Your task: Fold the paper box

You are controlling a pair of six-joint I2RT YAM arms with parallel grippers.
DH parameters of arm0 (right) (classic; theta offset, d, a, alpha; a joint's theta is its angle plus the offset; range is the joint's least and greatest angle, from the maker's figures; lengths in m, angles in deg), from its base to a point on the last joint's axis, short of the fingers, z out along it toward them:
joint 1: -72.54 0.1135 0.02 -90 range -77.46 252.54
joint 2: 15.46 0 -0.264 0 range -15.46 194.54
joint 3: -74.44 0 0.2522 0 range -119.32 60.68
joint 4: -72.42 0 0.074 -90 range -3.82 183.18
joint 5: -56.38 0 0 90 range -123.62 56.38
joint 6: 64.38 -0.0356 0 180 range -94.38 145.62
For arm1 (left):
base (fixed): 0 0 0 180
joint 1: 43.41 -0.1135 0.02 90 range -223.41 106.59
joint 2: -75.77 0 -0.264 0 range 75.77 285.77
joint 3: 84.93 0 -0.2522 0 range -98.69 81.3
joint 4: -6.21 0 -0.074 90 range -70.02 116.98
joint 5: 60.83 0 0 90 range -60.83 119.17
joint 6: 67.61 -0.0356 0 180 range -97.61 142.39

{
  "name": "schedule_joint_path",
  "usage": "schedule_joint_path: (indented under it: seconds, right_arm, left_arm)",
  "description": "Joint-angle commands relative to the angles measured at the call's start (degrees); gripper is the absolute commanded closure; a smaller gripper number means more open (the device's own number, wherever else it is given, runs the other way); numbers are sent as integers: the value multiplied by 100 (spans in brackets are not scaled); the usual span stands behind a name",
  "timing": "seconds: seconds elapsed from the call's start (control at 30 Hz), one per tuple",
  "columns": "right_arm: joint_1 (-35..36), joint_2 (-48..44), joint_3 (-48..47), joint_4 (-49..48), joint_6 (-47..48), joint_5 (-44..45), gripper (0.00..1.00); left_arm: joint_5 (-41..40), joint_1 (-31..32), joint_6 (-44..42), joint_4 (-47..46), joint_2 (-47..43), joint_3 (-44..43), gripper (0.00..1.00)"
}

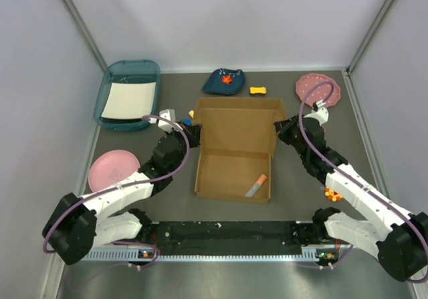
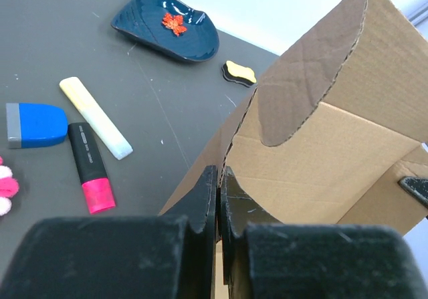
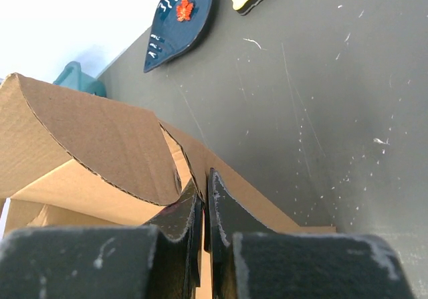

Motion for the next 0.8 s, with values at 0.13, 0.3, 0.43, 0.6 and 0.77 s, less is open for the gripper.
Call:
schedule_joint_path:
  seconds: [0.13, 0.3, 0.43, 0.6, 0.77]
  right_arm:
    - [1003, 68, 477, 392, -534, 525, 100]
    - [1478, 42, 959, 154, -657, 955, 100]
    - [1864, 7, 1338, -30, -718, 1158, 100]
    - [2173, -72, 1812, -48, -903, 1412, 100]
    - [2594, -134, 2129, 57, -1219, 1615, 100]
  left_arm:
    - [-157, 246, 289, -162, -143, 326, 100]
    - [-131, 307, 368, -320, -249, 633, 100]
    - [-113, 316, 386, -400, -468, 923, 100]
    - [-69, 325, 491, -409, -714, 1310, 100]
    - [-34, 395, 631, -426, -899, 1661, 100]
